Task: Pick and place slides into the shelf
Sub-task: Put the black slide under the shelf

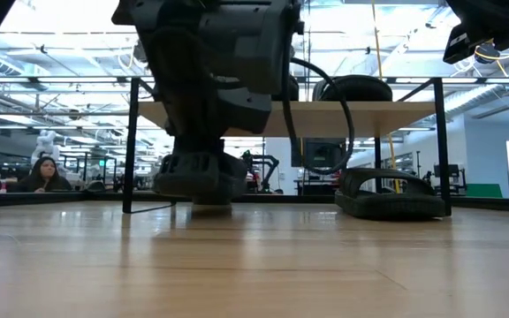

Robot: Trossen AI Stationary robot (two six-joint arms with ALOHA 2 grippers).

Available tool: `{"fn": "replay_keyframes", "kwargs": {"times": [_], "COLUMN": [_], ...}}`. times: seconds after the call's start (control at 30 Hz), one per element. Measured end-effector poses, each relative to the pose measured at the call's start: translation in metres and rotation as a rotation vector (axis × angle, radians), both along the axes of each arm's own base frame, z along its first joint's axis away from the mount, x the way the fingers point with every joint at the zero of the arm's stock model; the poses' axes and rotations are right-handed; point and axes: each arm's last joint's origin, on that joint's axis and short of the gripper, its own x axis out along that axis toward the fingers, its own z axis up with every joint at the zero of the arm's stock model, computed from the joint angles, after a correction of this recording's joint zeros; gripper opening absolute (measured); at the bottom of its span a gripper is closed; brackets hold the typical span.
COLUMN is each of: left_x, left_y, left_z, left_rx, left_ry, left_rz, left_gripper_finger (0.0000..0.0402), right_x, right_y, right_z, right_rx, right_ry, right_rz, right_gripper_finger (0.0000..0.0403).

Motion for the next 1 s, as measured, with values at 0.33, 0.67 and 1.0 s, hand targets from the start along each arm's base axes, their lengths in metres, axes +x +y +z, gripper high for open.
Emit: {"fn": "replay_keyframes", "kwargs": {"times": [0.33, 0.67, 1.0], "left_x": [0.0025, 0.0024, 0.0020], "left_y": [-0.0005, -0.0014, -0.0015], "left_z": [0.0002, 0.0004, 0.0000], "left_rx": [-0.032, -0.052, -0.056], "left_ry": [-0.034, -0.036, -0.031], "left_rz": [0.013, 0.020, 0.020], "left_gripper_finger": [0.0010, 0.0036, 0.0088], "right_x": [0.0000, 0.0000, 0.0000], "right_y": [0.0000, 0.0000, 0.0000], "right_z": [0.0001, 0.0001, 0.0001], "right_rx": [0.001, 0.003, 0.003], "right_ry": [0.000, 0.000, 0.000], "right_rz": [0.001, 0.001, 0.001], "right_gripper_finger": [0.0000, 0.0000, 0.0000]}}
